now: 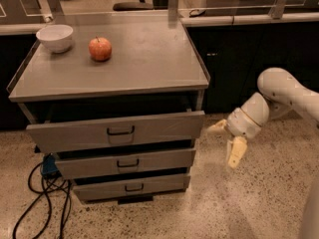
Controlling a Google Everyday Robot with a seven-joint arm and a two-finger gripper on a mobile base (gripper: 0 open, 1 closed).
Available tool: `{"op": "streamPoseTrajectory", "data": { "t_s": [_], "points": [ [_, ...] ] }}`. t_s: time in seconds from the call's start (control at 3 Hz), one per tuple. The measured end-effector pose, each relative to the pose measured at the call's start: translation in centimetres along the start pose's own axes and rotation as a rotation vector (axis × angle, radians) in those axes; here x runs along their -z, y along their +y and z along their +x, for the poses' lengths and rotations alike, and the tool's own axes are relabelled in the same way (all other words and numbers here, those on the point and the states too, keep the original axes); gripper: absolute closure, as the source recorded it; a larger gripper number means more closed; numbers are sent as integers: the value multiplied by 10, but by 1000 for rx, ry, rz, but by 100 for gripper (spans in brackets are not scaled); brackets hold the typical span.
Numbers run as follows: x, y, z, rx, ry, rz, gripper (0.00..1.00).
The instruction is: Close top drawer
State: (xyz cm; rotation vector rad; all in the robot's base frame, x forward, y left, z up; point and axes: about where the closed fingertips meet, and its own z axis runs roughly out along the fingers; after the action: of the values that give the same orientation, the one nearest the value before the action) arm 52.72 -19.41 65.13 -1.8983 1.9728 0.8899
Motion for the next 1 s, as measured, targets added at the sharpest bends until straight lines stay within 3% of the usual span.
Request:
{"op": "streamPoseTrajectory", "data": {
  "t_s": [0.33,0.67,1.0],
  "points": [
    [-2,-46,-1,87,-44,0,0],
    [16,-70,-7,117,-51,66,0],
    [16,-70,-7,117,-51,66,0]
  ]
}}
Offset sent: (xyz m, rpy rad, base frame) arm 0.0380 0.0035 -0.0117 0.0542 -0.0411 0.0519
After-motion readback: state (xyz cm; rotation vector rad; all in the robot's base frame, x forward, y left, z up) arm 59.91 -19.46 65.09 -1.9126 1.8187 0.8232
